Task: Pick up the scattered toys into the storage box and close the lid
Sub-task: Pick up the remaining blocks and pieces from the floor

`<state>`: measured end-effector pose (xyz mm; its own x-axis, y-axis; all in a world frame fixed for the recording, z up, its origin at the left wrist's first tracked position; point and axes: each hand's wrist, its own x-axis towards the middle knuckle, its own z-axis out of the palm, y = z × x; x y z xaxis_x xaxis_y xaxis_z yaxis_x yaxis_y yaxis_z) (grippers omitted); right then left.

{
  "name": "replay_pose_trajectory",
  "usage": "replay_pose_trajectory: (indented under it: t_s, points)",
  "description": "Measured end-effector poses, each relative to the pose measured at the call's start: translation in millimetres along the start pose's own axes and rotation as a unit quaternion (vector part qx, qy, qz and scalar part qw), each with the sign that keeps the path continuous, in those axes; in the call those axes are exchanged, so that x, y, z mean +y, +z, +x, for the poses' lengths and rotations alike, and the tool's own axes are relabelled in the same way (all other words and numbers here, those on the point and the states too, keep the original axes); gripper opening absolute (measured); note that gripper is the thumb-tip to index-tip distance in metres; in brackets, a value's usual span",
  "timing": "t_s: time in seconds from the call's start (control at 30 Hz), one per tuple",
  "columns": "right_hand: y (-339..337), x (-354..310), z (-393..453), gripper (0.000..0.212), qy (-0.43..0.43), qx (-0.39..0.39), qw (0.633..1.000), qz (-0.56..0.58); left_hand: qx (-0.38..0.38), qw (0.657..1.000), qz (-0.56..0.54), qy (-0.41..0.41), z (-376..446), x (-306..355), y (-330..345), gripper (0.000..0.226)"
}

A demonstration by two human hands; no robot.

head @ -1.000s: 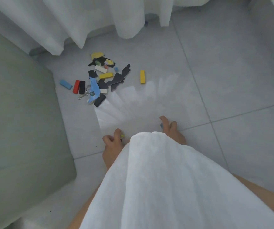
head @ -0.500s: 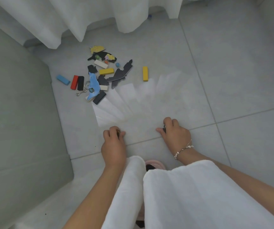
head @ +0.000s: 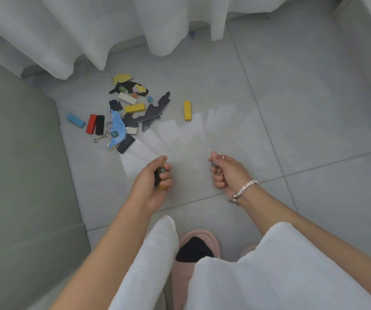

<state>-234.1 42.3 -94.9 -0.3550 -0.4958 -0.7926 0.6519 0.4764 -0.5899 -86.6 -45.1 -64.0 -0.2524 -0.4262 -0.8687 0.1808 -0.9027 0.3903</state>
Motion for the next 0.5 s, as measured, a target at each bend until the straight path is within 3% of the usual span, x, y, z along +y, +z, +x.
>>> replay_pose_trajectory:
  t_s: [0.07,0.13,0.23,0.3,0.37,0.5]
  points:
    - [8.2,-17.0,0.4,0.023,0.104,-0.100,0.986,0.089,-0.025,0.999,-0.002,-0.041,-1.1,9.0,7.7,0.015]
    - [18.9,-31.4,-0.7,0.024,0.151,-0.157,0.971,0.100,-0.039,0.997,0.006,-0.062,-2.6,18.7,14.7,0.020]
    - [39.6,-53.3,-1.1,0.032,0.170,-0.183,0.965,0.082,-0.054,0.996,0.033,-0.058,-5.9,37.3,26.2,0.023]
    - [55.1,-69.4,-1.7,0.034,0.166,-0.189,0.967,0.050,-0.045,0.988,0.151,0.001,-12.4,51.2,38.2,0.021]
    - [73.2,-85.2,-3.9,0.034,0.158,-0.201,0.966,0.023,0.001,0.941,0.325,0.098,-22.6,64.9,52.2,0.020]
    - [110.6,-108.3,-9.5,0.036,0.176,-0.243,0.949,0.094,0.076,0.790,0.535,0.290,-39.2,90.5,72.1,0.017]
